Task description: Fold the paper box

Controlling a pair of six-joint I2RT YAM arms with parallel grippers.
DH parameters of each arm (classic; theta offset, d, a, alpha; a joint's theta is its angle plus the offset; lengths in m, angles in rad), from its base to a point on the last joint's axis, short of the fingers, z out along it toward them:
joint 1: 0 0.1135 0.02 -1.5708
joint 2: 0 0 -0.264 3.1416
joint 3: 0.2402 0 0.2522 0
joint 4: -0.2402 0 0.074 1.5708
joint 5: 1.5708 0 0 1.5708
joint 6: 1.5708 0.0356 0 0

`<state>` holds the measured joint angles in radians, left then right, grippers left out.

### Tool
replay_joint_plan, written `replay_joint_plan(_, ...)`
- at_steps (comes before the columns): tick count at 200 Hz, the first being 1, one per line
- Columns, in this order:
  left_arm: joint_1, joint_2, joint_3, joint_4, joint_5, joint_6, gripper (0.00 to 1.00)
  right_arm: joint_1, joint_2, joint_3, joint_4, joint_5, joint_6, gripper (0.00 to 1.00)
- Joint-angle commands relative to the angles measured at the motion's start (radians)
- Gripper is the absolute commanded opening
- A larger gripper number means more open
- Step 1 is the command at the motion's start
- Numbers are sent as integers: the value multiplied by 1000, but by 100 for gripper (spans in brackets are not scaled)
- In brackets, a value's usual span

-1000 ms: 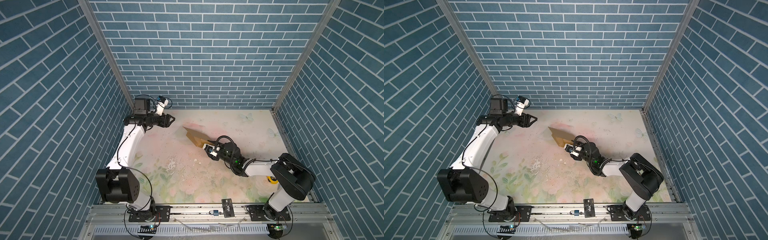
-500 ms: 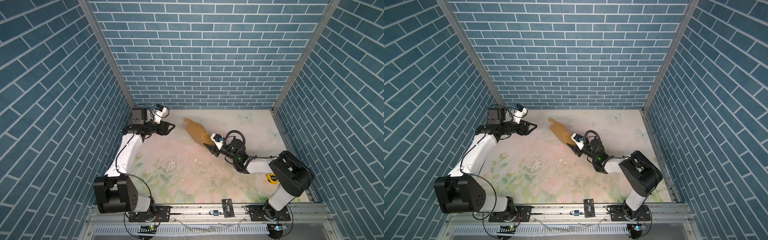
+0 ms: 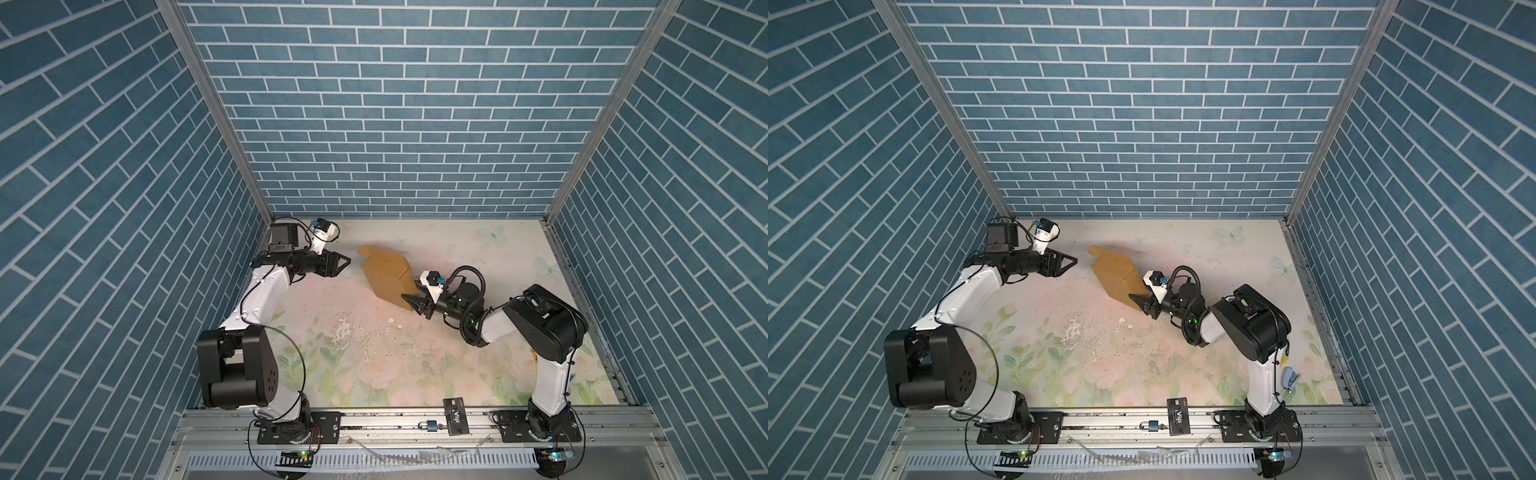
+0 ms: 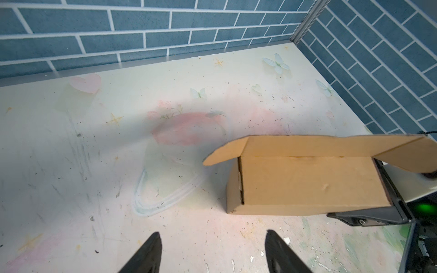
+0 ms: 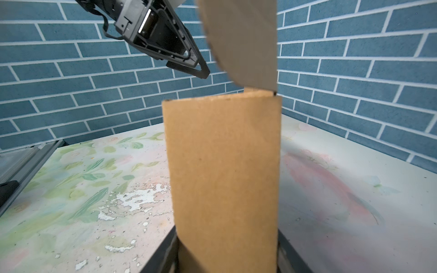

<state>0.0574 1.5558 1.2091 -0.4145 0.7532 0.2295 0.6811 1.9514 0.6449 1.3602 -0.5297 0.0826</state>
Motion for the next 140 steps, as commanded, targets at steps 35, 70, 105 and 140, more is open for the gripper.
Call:
replay_joint_plan(35,-55,112,127,-72,-9,69,71,-21,70,-9,37,-44,-4,56)
replay_joint_plan(70,-83,172,205,-136,20,108,71,-36,78,-11,36,-51,-22,59)
replay_joint_plan(105,-145,201,271,-222,10,190,71,-48,67,-23,34,-49,-21,62)
replay_joint_plan(140,-168,212,292,-245,-42,168,71,-51,47,-53,35,-43,-31,69)
